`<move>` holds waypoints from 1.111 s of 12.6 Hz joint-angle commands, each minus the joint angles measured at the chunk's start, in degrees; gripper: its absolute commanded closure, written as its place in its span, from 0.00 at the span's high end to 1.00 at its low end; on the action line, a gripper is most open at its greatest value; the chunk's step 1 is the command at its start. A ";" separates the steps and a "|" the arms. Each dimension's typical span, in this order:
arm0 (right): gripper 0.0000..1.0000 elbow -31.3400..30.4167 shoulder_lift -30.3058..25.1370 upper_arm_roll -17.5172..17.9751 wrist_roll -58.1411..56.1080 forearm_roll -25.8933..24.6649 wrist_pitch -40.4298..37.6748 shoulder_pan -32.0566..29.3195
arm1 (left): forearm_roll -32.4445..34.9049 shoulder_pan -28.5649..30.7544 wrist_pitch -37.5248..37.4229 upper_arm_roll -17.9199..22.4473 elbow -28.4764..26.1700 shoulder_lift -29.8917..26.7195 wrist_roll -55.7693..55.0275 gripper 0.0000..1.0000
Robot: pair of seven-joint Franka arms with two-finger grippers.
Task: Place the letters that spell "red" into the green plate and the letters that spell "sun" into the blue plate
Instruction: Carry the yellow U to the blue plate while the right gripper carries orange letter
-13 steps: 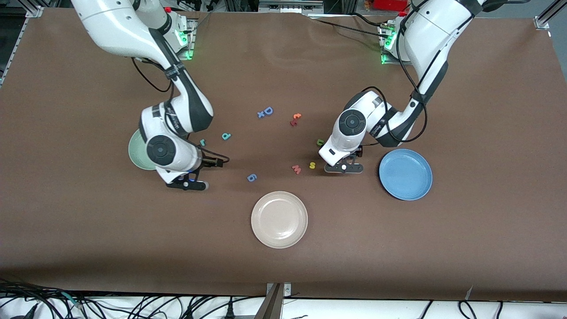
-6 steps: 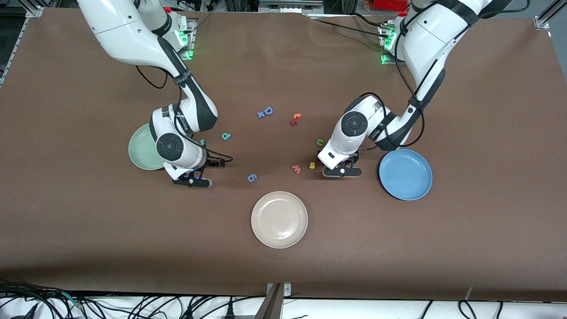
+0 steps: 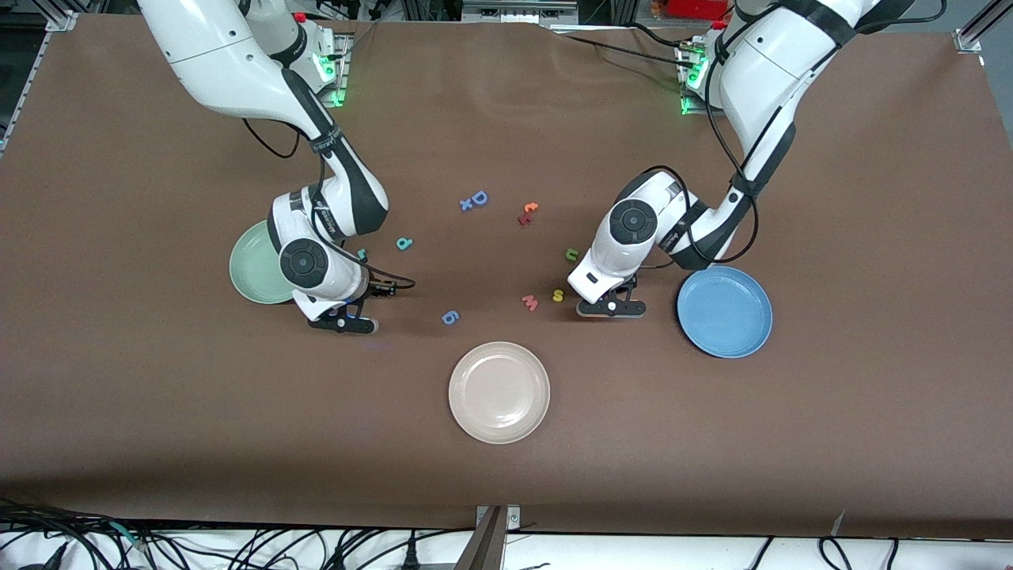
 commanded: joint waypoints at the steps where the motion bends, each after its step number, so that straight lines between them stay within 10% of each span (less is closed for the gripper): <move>1: 0.51 -1.64 -1.02 -0.29 -4.34 0.87 1.16 -0.43 | 2.51 0.58 -0.27 -0.23 0.95 0.04 -0.93 0.02; 7: 0.11 -1.64 -1.02 -0.29 -4.17 0.95 0.98 -0.43 | 2.33 3.39 -9.58 -0.40 1.30 -7.51 5.19 0.02; 14: 0.09 0.83 -10.49 -3.53 -5.05 0.87 -16.83 -0.69 | 1.80 15.41 -13.02 -0.40 1.30 -7.87 31.10 0.02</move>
